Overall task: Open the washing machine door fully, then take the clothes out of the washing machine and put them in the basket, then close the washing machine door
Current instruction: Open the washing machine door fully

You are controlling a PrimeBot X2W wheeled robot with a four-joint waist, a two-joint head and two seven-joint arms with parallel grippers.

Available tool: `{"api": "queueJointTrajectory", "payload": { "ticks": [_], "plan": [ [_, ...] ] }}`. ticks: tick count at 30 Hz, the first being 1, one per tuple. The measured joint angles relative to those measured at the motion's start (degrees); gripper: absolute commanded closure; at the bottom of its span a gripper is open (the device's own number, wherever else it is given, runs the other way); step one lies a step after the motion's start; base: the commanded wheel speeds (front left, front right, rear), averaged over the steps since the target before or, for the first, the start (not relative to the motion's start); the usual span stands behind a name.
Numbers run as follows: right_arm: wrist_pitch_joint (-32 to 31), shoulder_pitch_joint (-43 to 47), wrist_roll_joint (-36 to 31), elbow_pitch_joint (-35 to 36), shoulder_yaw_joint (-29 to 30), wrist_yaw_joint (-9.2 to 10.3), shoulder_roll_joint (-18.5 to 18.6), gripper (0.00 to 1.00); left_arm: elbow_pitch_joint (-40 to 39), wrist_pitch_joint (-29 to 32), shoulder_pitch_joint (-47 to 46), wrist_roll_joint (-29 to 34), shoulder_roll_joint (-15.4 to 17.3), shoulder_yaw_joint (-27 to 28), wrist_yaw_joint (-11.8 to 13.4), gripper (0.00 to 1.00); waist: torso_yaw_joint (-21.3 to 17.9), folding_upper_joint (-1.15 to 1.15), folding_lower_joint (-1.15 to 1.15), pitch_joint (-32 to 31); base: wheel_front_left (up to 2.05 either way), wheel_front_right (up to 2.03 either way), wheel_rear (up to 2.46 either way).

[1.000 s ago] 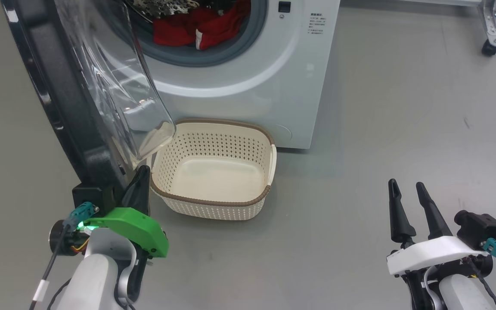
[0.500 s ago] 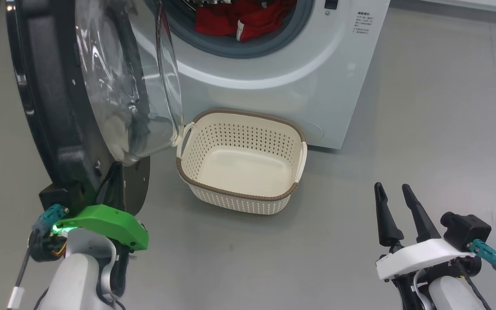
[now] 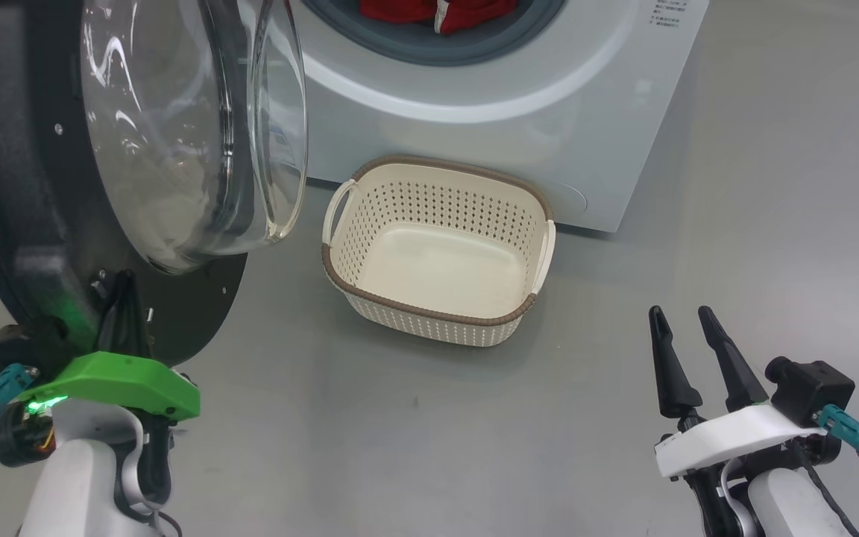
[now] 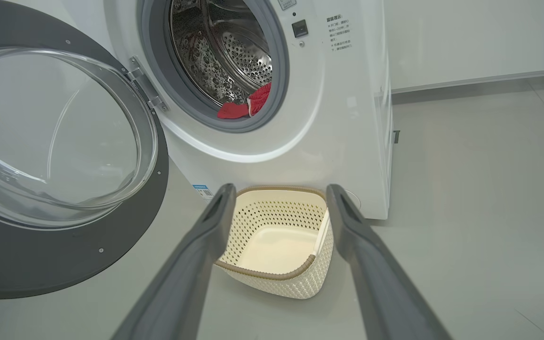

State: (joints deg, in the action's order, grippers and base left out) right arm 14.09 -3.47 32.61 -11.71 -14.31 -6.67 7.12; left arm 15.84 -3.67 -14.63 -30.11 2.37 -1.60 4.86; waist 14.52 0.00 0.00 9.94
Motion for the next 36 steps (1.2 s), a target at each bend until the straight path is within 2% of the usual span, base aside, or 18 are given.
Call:
{"api": "queueJointTrajectory", "payload": {
  "ticks": [9,16,25,36],
  "plan": [
    [-0.71,-1.17,-0.49,1.45,-0.54,-0.3,0.71,0.0,-0.67,-0.98,-0.01,-0.96,2.2,4.17,0.24,1.0,0.07,0.0,0.0,3.21,0.0,0.0,0.0],
    [-1.18,-2.59,-0.89,2.79,0.13,-0.3,2.02,0.0,-0.71,-1.96,-0.2,-4.2,3.12,9.4,0.56,1.0,-0.08,0.0,0.0,6.21,0.0,0.0,0.0],
    [-2.0,-3.44,-1.52,3.7,-0.02,-0.3,2.88,0.0,0.1,-2.53,-2.23,-5.22,5.08,12.59,0.82,1.0,-0.21,0.0,0.0,9.85,0.0,0.0,0.0],
    [-2.77,-4.35,-2.03,5.38,0.42,-0.25,4.34,0.0,2.96,-2.93,-5.78,-5.91,11.09,16.08,0.85,1.0,-0.53,0.0,0.0,13.39,0.0,0.0,0.0]
  ]
}}
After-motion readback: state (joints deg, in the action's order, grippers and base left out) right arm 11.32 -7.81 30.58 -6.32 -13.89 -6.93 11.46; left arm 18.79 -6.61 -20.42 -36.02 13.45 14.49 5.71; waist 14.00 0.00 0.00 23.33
